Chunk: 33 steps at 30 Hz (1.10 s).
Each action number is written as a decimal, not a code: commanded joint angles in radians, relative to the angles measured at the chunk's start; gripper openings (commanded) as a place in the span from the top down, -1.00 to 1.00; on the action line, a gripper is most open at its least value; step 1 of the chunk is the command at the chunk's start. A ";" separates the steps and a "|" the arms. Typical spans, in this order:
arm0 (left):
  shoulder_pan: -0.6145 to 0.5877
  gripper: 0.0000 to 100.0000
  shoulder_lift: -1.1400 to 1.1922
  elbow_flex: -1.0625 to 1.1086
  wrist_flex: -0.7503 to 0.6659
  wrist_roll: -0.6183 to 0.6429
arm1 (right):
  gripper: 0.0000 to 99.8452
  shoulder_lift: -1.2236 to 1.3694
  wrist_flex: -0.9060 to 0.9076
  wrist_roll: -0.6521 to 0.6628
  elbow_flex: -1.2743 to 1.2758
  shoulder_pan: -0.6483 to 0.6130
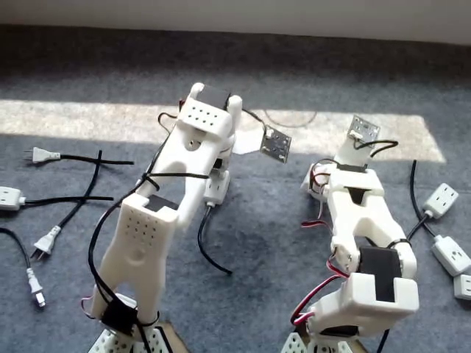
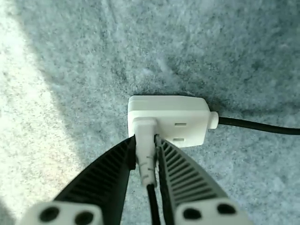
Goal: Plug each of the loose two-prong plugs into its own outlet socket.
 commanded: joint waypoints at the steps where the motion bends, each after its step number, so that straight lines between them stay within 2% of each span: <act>1: -0.008 0.98 -0.008 0.005 0.018 -0.195 | 0.99 0.004 -0.010 -0.006 -0.044 -0.016; 6: -0.008 0.72 -0.024 -0.056 0.020 -0.052 | 0.99 0.004 -0.010 -0.006 -0.044 -0.016; 12: -0.004 0.49 -0.045 -0.116 0.020 -0.049 | 0.98 0.004 -0.010 -0.006 -0.044 -0.016; 17: -0.002 0.45 -0.051 -0.229 0.020 -0.049 | 0.98 0.004 -0.010 -0.006 -0.044 -0.016; 24: 0.012 0.44 -0.051 -0.564 0.017 -0.037 | 0.98 0.004 -0.010 -0.006 -0.045 -0.015; 30: 0.005 0.45 -0.054 -0.898 0.000 0.232 | 0.98 0.004 -0.010 -0.006 -0.045 -0.015; 33: 0.001 0.45 -0.142 -0.878 -0.074 0.399 | 0.98 0.004 -0.010 -0.006 -0.045 -0.015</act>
